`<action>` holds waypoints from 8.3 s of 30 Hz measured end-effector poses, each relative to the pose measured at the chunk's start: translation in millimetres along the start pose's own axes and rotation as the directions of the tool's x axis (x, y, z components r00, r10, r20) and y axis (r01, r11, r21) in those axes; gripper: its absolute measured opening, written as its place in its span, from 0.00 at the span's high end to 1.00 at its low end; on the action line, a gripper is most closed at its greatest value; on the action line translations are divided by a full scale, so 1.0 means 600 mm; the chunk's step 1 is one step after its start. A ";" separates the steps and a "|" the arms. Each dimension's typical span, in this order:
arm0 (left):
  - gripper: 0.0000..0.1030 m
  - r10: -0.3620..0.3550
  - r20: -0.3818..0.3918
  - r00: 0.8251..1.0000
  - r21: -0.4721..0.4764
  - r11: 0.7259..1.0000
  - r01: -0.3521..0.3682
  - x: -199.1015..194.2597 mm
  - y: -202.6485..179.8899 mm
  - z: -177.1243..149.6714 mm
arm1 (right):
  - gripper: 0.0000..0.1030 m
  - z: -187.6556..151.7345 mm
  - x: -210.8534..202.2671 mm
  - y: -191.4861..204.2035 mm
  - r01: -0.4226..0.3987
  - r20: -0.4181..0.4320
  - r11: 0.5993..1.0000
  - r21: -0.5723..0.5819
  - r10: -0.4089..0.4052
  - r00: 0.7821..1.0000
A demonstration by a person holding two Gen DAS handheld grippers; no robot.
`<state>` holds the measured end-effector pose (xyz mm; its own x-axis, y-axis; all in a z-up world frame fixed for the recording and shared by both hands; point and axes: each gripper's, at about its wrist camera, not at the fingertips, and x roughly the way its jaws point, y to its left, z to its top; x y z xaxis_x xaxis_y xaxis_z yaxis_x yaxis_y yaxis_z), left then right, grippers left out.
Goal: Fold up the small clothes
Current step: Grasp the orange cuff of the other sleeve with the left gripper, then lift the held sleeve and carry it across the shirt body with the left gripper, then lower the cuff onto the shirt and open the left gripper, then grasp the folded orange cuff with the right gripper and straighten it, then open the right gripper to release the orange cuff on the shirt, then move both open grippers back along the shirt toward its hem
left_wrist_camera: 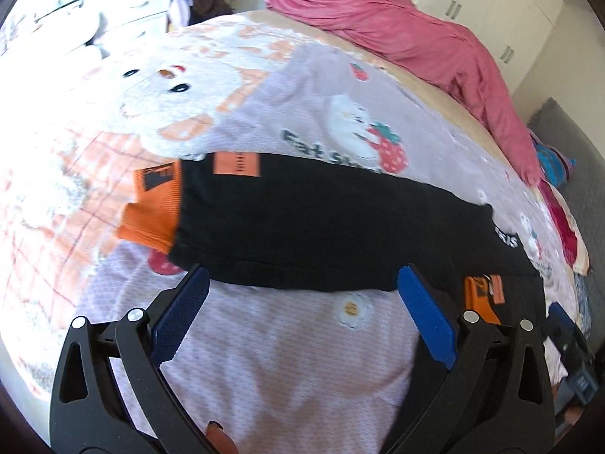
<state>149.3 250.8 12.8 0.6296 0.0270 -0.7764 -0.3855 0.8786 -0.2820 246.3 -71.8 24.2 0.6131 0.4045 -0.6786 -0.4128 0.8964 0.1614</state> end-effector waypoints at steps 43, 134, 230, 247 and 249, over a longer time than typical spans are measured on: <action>0.93 0.006 0.172 0.985 -0.300 0.953 0.046 0.005 0.113 0.041 | 0.06 -0.062 -0.052 -0.094 0.028 -0.023 0.986 0.166 -0.025 0.999; 0.23 -0.385 -0.117 0.916 0.394 0.828 0.398 0.036 -0.388 -0.062 | 0.26 -0.140 -0.089 -0.269 0.082 -0.060 0.898 0.433 -0.063 0.996; 0.25 -0.177 -0.175 0.969 0.519 0.819 0.243 0.109 -0.400 -0.116 | 0.10 -0.082 -0.080 -0.277 0.207 0.010 0.955 0.215 -0.214 0.977; 0.09 -0.194 -0.064 0.979 0.513 0.835 0.199 0.012 -0.357 -0.113 | 0.05 -0.131 -0.163 -0.275 0.205 0.086 0.949 0.238 -0.230 0.969; 0.09 -0.197 -0.055 0.979 0.516 0.834 0.196 0.001 -0.352 -0.116 | 0.05 -0.141 -0.176 -0.270 0.206 0.096 0.951 0.229 -0.233 0.968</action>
<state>184.1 32.0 32.6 0.6553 -0.1724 -0.7355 0.1505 0.9839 -0.0965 191.4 -275.1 8.8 0.7543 0.2000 -0.6253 -0.1117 0.9777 0.1780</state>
